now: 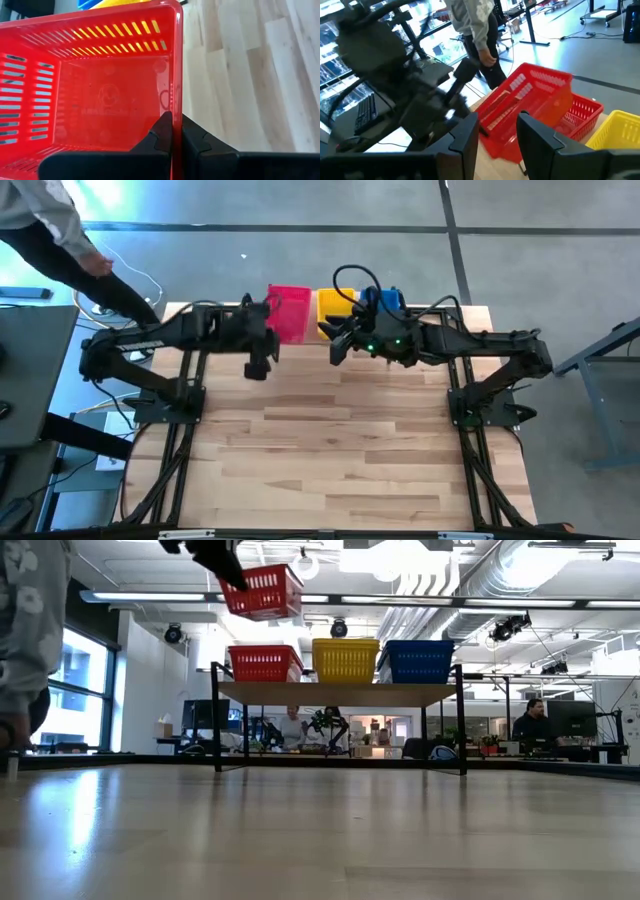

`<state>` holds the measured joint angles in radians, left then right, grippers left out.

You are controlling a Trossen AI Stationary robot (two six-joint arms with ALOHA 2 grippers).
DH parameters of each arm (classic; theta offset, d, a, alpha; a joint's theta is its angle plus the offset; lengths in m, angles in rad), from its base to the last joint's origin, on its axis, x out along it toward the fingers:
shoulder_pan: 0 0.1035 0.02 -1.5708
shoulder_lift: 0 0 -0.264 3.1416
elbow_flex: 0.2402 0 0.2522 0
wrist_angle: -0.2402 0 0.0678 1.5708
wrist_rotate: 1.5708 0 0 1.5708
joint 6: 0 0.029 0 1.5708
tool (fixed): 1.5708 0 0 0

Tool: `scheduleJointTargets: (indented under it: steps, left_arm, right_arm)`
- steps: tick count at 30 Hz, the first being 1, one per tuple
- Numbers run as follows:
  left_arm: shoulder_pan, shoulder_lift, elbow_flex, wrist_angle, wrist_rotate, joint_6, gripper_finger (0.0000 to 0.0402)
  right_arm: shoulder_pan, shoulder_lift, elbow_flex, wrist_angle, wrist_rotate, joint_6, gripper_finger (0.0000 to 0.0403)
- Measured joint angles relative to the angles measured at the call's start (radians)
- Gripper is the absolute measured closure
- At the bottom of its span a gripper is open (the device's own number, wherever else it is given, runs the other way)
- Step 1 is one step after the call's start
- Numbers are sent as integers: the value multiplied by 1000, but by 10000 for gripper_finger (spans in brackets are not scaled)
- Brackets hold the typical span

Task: Stack baskets on shelf by color
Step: Stack the red basket on top of the red basket on the shelf

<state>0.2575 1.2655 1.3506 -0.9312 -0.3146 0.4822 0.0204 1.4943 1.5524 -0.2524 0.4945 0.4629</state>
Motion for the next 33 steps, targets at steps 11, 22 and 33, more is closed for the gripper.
scheduleJointTargets:
  steps: [11,22,33]
  left_arm:
    - [280,9,0,19,257,207,401]
    - [358,82,1,63,333,202,401]
    - [379,140,1,61,307,202,401]
  right_arm:
    - [-22,-8,0,-2,-2,-74,285]
    - [-142,-45,-1,-6,-85,-131,285]
    - [-218,-48,-1,-23,-186,-131,285]
